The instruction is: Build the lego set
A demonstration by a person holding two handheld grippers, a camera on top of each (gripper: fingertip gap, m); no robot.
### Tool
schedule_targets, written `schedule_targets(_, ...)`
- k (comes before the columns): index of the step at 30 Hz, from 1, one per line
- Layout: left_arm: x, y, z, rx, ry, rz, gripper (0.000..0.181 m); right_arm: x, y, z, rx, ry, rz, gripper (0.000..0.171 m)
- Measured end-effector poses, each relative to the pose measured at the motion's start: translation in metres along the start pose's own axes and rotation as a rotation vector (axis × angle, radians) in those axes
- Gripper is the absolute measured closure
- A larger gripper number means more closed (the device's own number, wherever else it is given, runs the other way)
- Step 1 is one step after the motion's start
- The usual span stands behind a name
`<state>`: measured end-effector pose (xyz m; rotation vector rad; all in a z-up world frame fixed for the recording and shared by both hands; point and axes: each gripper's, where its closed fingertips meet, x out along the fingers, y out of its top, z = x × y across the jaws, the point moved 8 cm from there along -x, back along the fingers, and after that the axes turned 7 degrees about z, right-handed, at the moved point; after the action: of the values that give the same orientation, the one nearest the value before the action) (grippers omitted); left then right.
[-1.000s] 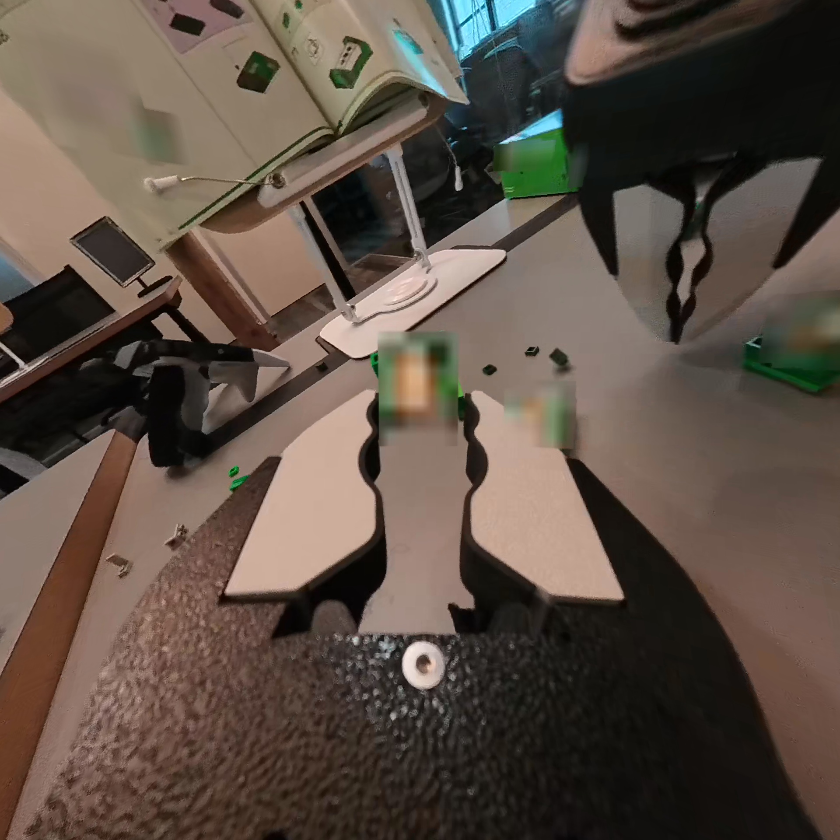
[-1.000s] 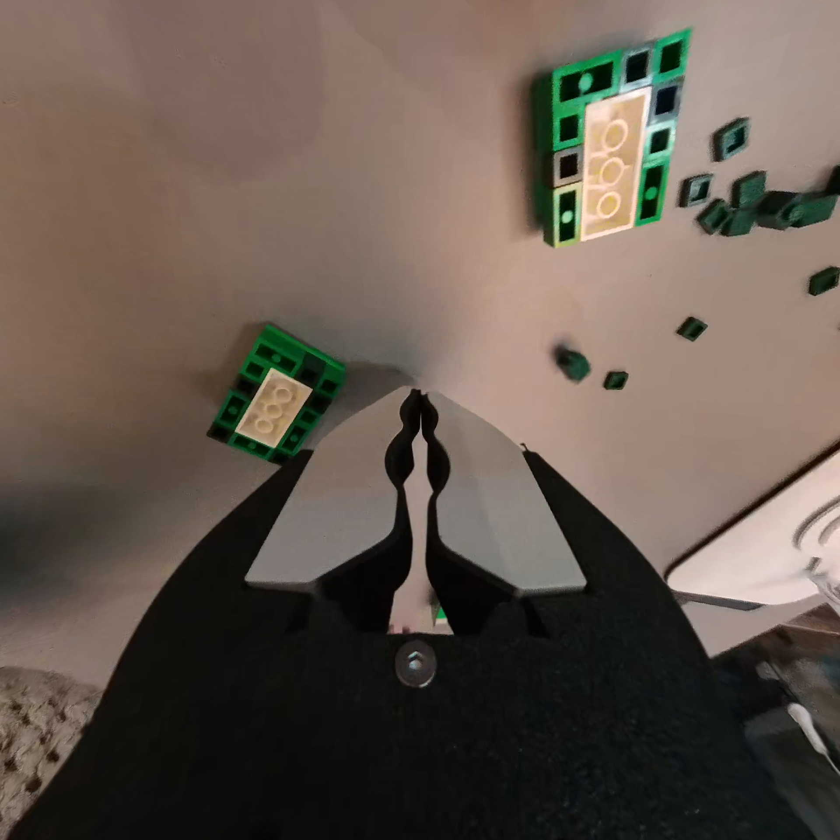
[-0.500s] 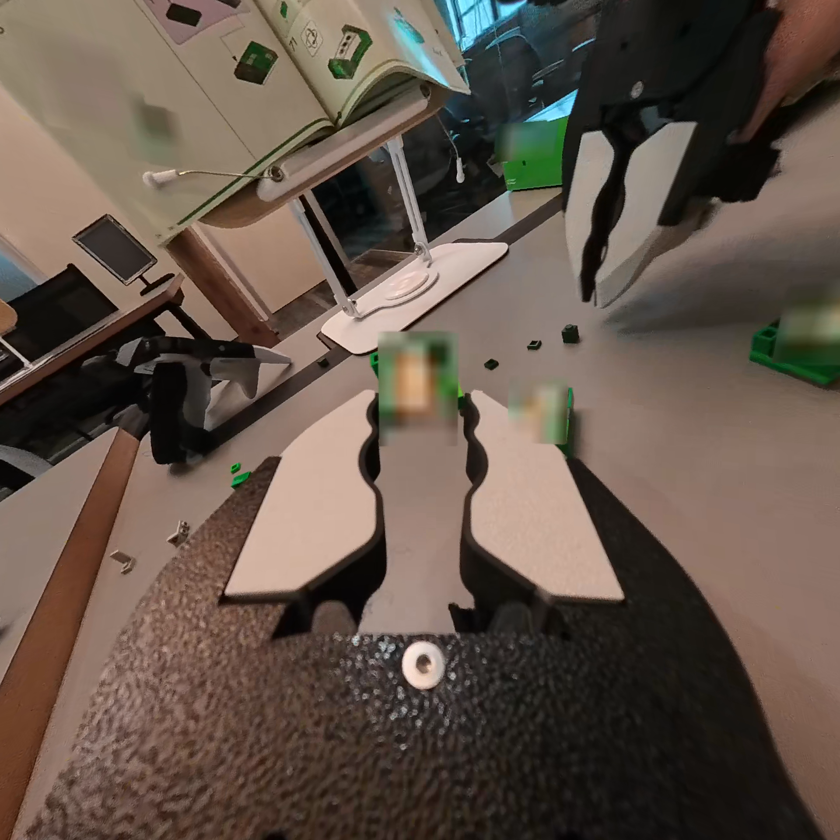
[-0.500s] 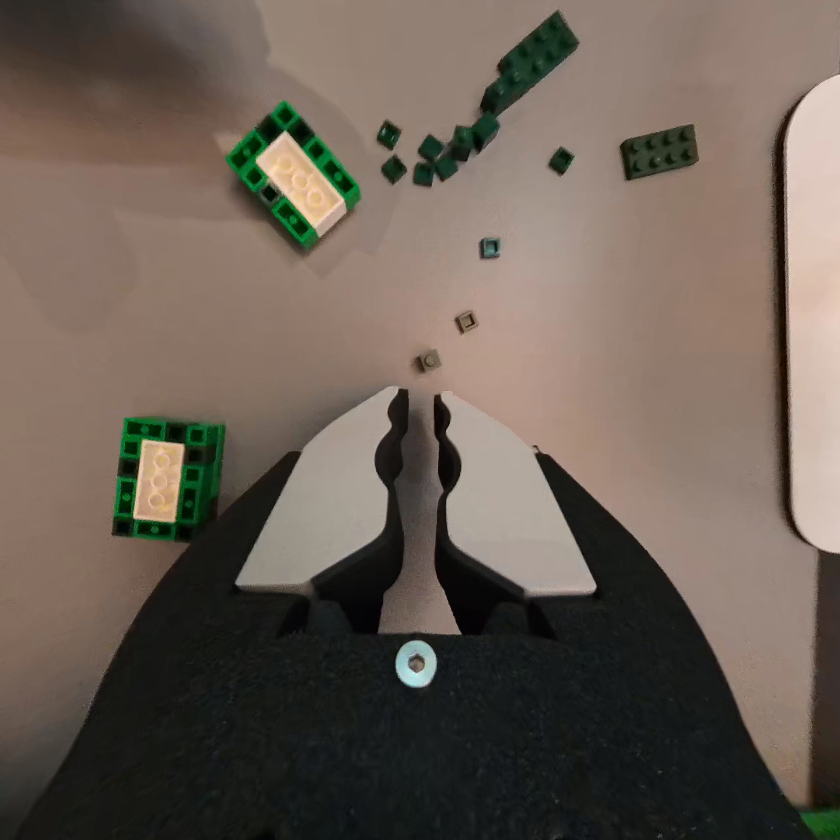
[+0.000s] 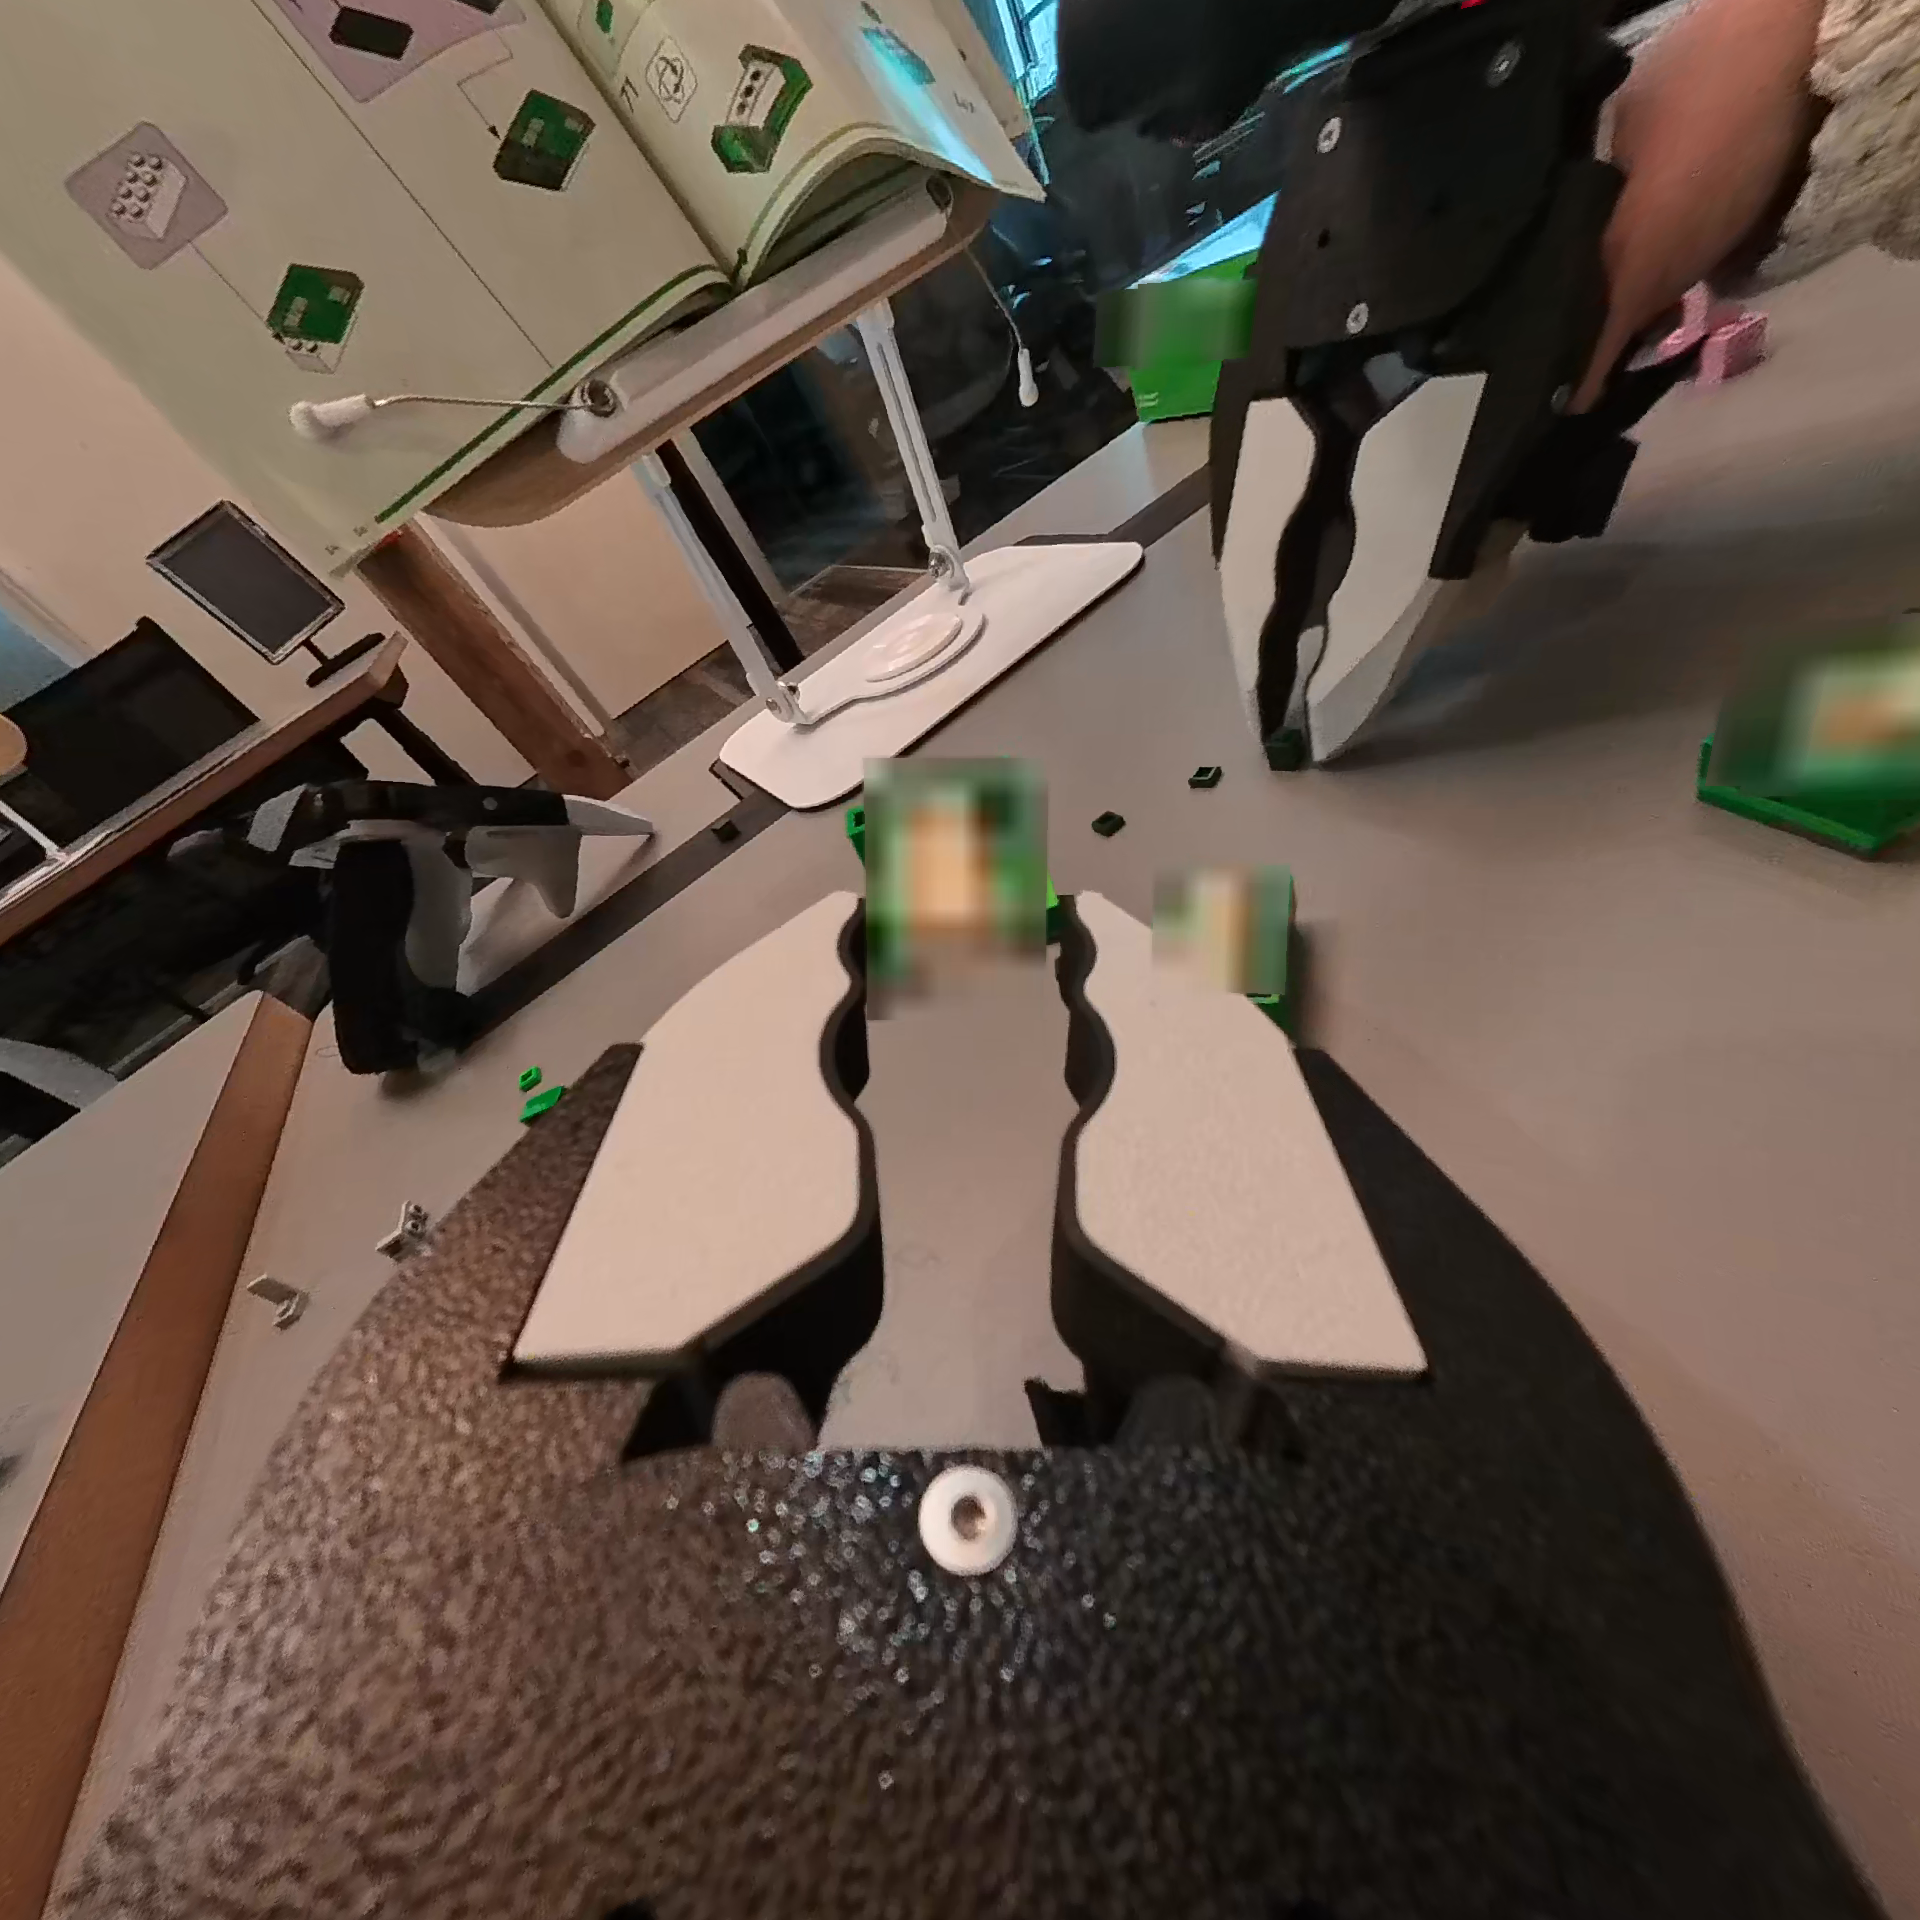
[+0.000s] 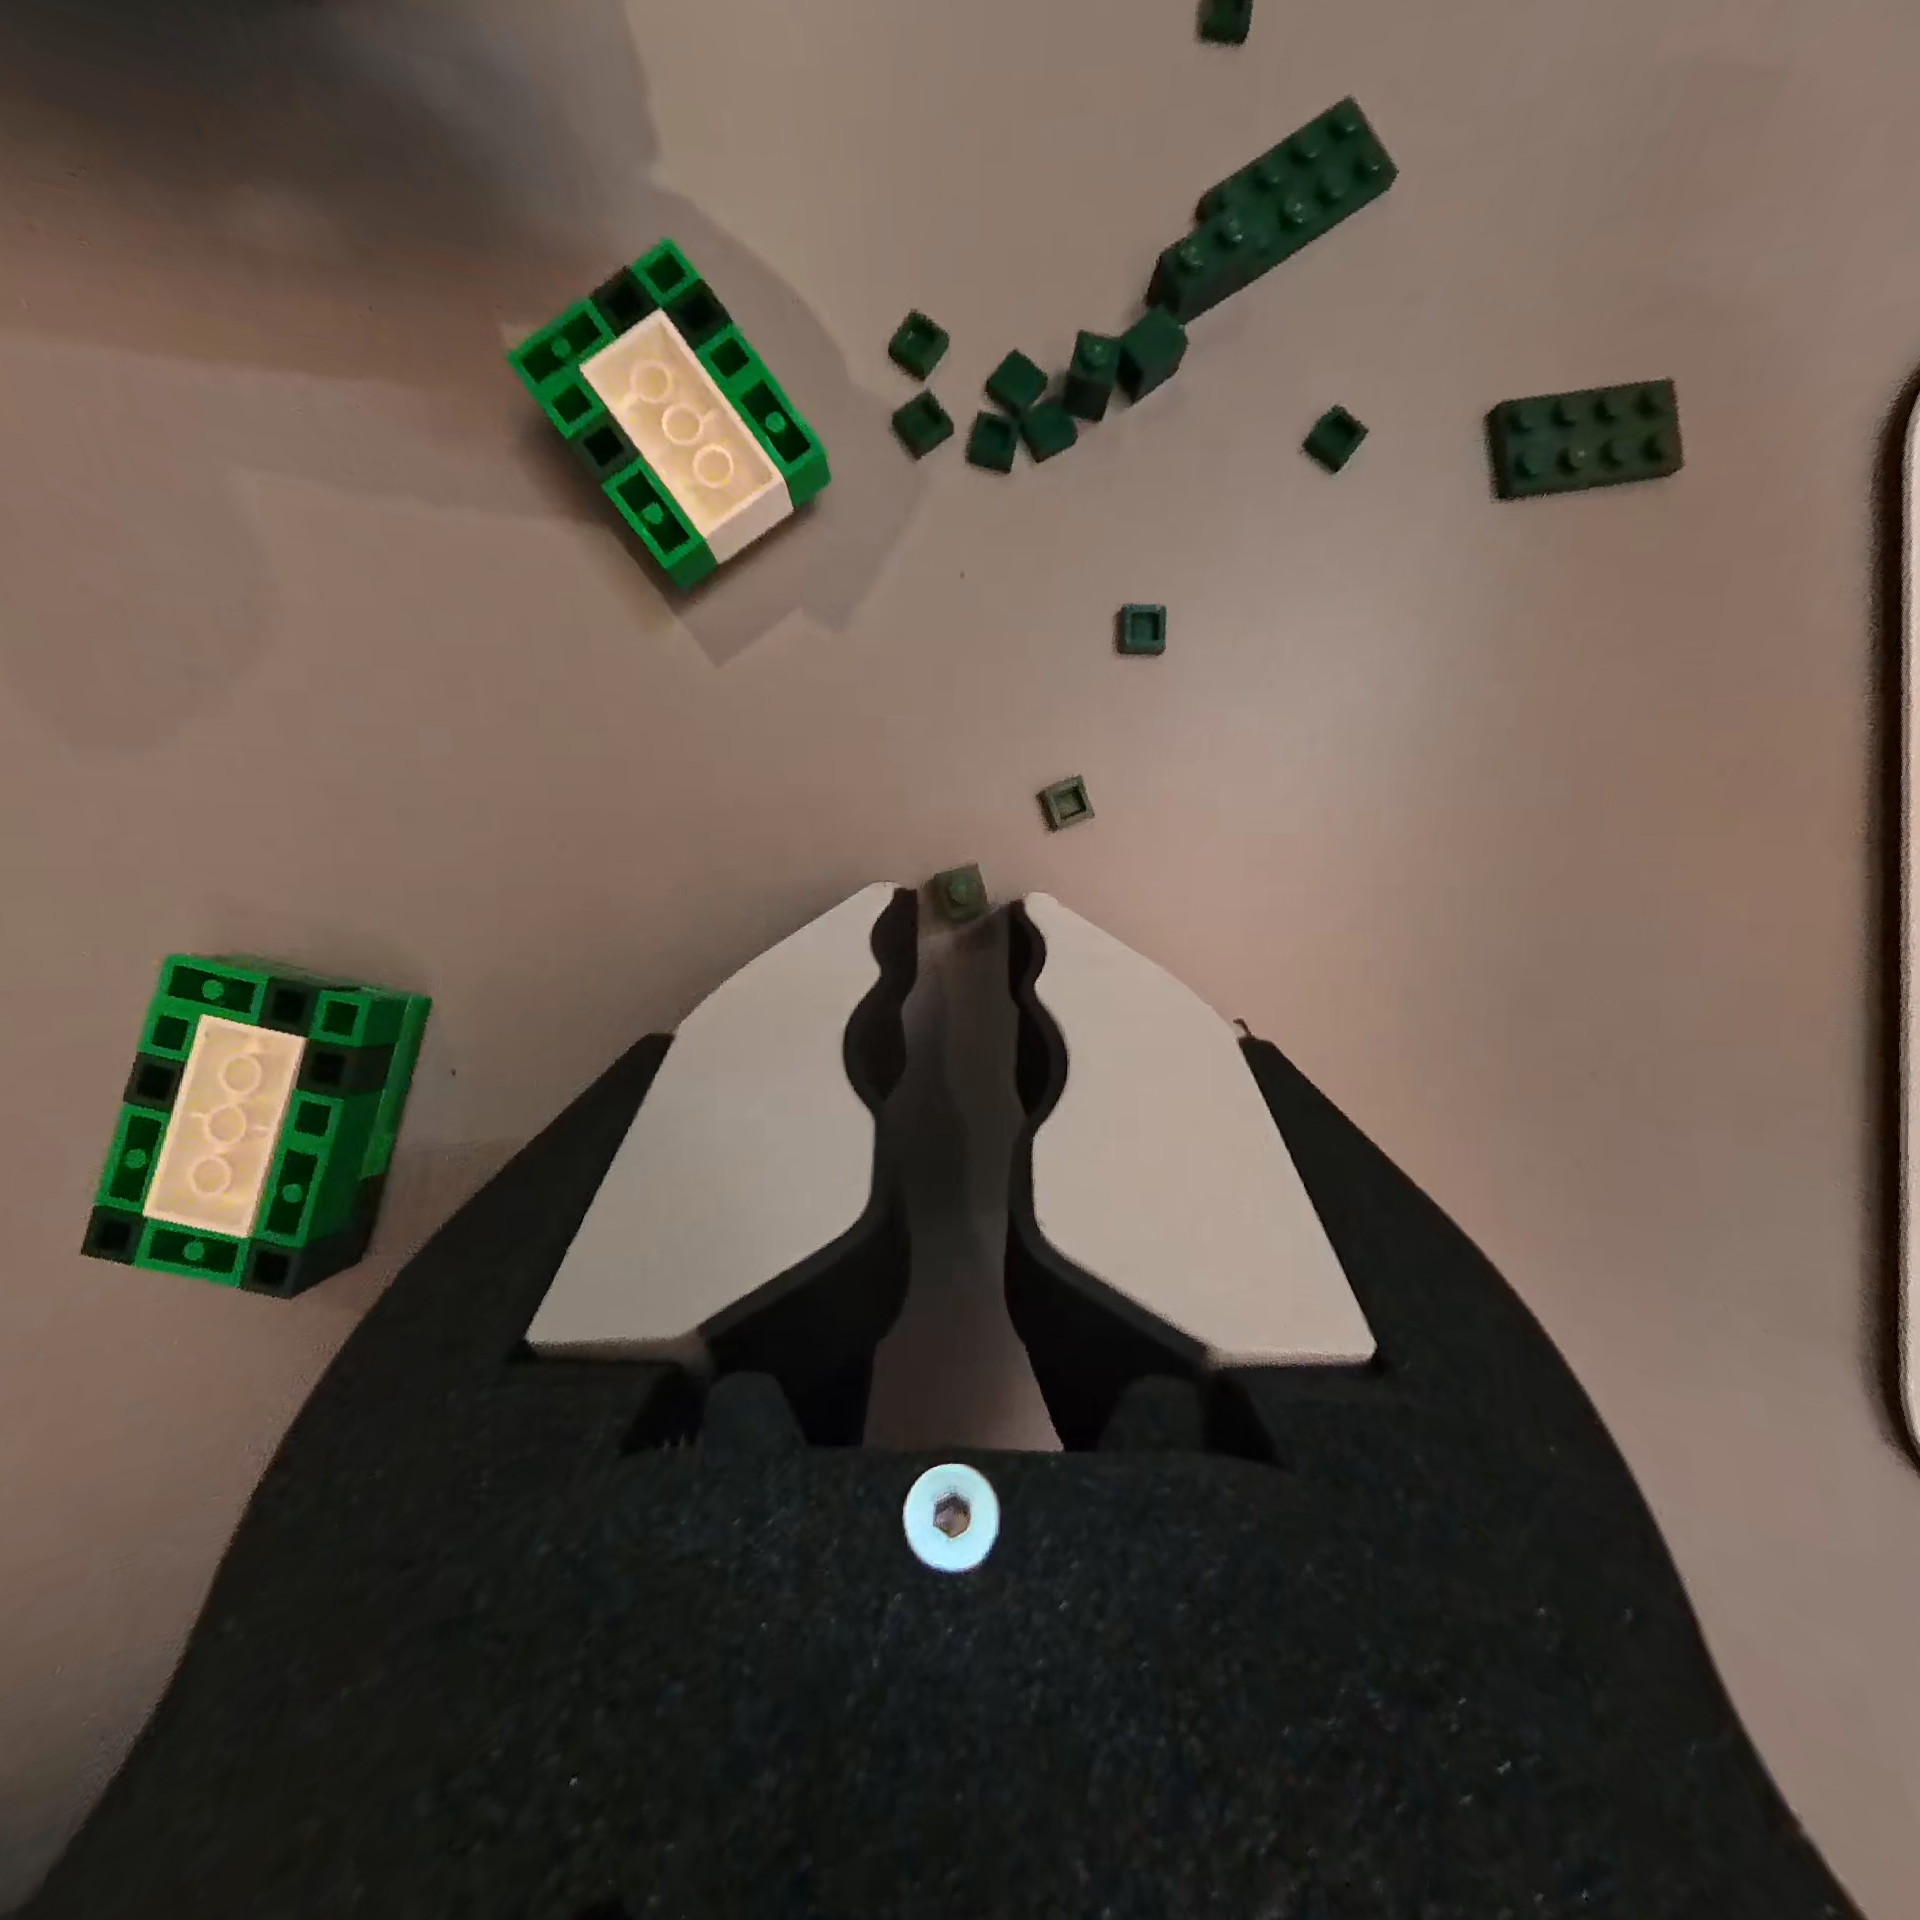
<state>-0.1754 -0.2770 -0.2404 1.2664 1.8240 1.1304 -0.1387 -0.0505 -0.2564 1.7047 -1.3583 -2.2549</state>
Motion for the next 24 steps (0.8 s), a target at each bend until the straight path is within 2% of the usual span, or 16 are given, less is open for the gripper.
schedule_targets(3, 0.000, 0.000, 0.000, -0.001, 0.000, 0.001, 0.147, 0.000, 0.004, 0.001, -0.027, 0.004, -0.030, 0.163)
schedule_targets(7, 0.000, 0.000, 0.000, -0.004, 0.000, 0.003, 0.147, -0.008, 0.012, -0.001, -0.073, 0.022, -0.150, 0.163)
schedule_targets(9, 0.000, 0.001, 0.000, -0.002, 0.000, 0.003, 0.147, -0.014, 0.014, -0.008, -0.113, 0.053, -0.342, 0.163)
schedule_targets(12, 0.000, 0.001, 0.000, 0.000, 0.000, 0.003, 0.147, -0.022, 0.008, -0.023, -0.140, 0.110, -0.739, 0.163)
schedule_targets(15, -0.001, 0.001, 0.000, 0.001, 0.003, 0.004, 0.147, -0.021, 0.002, -0.034, -0.142, 0.152, -0.959, 0.163)
schedule_targets(20, -0.001, 0.001, -0.002, -0.003, 0.008, 0.005, 0.147, -0.014, 0.001, -0.038, -0.124, 0.160, -0.993, 0.163)
schedule_targets(24, -0.001, 0.001, -0.001, -0.002, 0.006, 0.006, 0.147, -0.010, 0.000, -0.039, -0.134, 0.140, -0.956, 0.163)
